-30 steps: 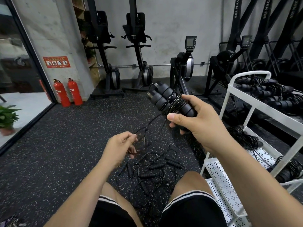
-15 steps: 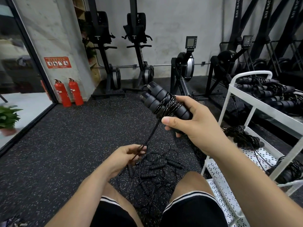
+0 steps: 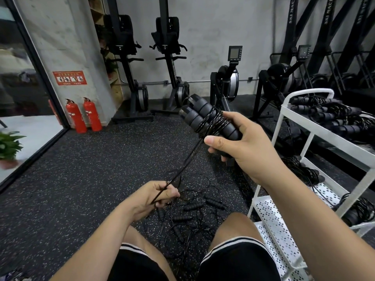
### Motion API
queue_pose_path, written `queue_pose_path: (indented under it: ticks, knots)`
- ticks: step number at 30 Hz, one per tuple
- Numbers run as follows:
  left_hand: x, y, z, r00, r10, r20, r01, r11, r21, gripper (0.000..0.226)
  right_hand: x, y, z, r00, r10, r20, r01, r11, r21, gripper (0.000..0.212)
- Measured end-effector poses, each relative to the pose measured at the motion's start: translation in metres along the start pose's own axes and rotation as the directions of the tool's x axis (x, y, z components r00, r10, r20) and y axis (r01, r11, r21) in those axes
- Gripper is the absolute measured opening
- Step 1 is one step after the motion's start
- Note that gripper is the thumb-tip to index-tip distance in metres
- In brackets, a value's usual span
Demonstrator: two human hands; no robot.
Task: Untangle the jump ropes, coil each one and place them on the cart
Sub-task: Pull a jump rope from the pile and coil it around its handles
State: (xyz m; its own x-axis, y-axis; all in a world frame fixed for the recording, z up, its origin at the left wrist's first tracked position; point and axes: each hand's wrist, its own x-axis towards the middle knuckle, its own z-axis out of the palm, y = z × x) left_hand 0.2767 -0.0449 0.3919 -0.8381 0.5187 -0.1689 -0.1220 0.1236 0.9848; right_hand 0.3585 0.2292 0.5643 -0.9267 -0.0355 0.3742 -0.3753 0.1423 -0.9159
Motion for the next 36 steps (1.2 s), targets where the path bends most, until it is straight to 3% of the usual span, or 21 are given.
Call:
queue_pose_path:
  ticks: [6,10,16,19,24,29,32,36]
  knots:
    - [0.014,-0.028,-0.019,0.958,-0.241,-0.157,0.228,0.969,-0.097,0.025,-0.002,-0.007,-0.006,0.999,-0.044,-0.026,0.044,0.999,0.02,0.05]
    - [0.025,-0.048,-0.031,0.869,-0.366,-0.334,0.279,0.918,-0.28,0.006,-0.001,-0.006,-0.008,0.999,-0.052,-0.008,0.052,0.999,-0.003,0.052]
    - [0.018,-0.03,-0.015,0.895,-0.224,-0.385,0.173,0.972,-0.161,0.034,-0.004,0.008,0.009,0.995,0.006,0.097,0.001,0.998,-0.068,0.061]
    - [0.014,-0.012,-0.004,0.903,-0.066,-0.425,0.024,0.994,-0.103,0.037,-0.001,0.013,0.014,0.993,0.038,0.108,-0.03,0.997,-0.073,0.064]
    - [0.005,0.035,0.032,0.913,0.207,-0.351,-0.209,0.977,0.033,0.041,0.003,0.02,0.018,0.99,0.07,0.123,-0.061,0.995,-0.073,0.062]
    - [0.0,0.063,0.059,0.926,0.303,-0.224,-0.29,0.953,0.089,0.039,0.005,0.025,0.02,0.988,0.074,0.136,-0.066,0.996,-0.063,0.06]
    - [-0.003,0.073,0.073,0.91,0.349,-0.223,-0.318,0.934,0.162,0.024,0.006,0.026,0.019,0.989,0.07,0.13,-0.066,0.997,-0.038,0.061]
    - [0.0,0.068,0.079,0.896,0.385,-0.221,-0.331,0.912,0.244,0.025,0.007,0.027,0.016,0.994,0.065,0.091,-0.059,0.996,-0.071,0.062]
